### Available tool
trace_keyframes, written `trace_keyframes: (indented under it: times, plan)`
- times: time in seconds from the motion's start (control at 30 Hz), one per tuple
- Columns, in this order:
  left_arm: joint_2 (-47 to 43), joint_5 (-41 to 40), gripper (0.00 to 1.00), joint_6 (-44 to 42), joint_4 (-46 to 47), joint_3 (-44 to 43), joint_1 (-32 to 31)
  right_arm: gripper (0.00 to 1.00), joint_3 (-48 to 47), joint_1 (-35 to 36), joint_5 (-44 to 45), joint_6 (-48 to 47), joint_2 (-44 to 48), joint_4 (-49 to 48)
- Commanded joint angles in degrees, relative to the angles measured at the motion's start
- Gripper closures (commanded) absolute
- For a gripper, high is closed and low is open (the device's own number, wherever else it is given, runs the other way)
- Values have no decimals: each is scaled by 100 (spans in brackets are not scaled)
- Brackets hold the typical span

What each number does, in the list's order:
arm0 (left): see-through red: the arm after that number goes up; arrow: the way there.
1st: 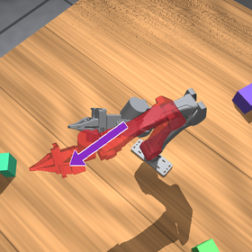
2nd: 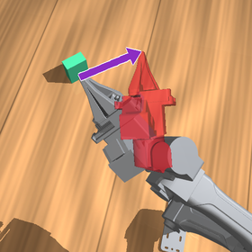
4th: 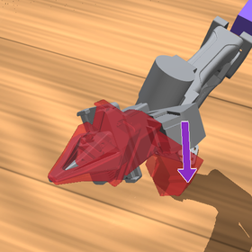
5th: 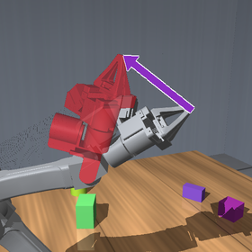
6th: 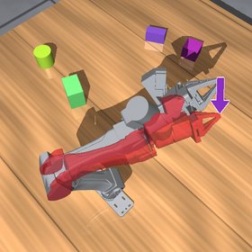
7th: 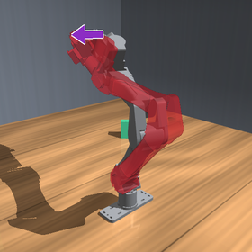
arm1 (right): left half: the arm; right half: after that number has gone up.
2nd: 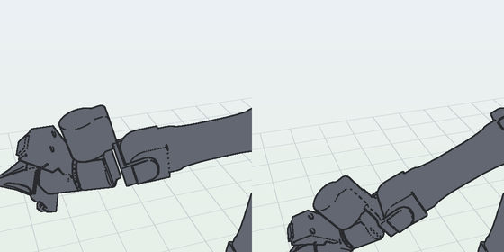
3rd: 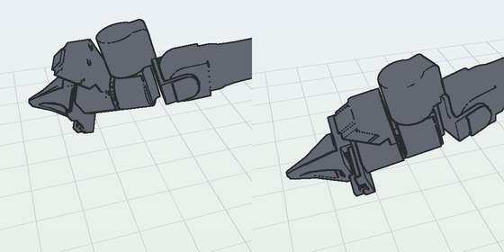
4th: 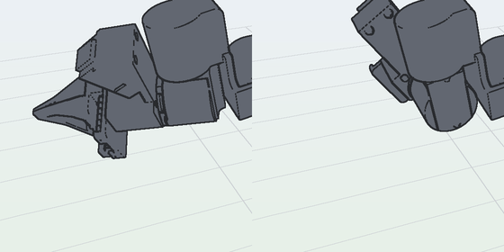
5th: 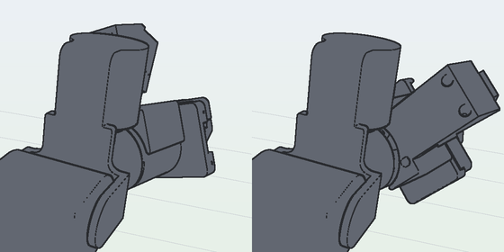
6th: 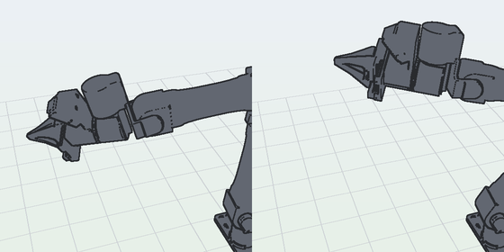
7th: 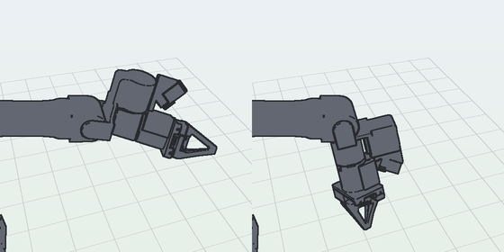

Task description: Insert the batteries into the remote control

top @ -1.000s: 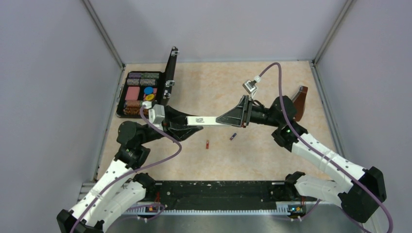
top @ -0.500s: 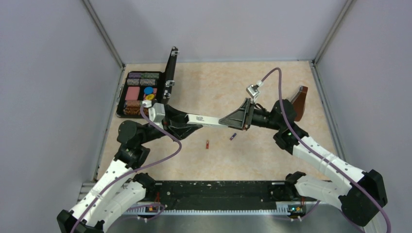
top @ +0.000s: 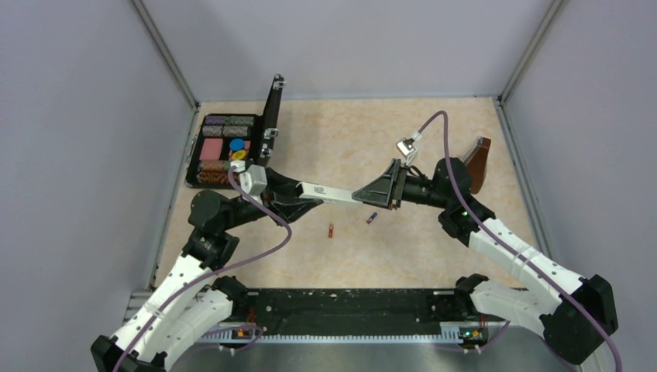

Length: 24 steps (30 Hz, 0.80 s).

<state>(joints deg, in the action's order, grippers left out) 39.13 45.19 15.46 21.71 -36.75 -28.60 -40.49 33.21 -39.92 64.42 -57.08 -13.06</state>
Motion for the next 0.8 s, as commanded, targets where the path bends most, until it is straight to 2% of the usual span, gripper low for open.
trace_keyframes:
  times: [0.0,0.6,0.77]
  plan:
    - [-57,17,100,-243,361,-332,20,55,-219,-23,24,-229,17,252]
    - [178,-9,100,-960,-561,-383,20,74,-292,-107,-17,-316,-132,476]
    - [201,-46,100,-1050,-678,-370,14,84,-293,-161,-24,-431,-166,527]
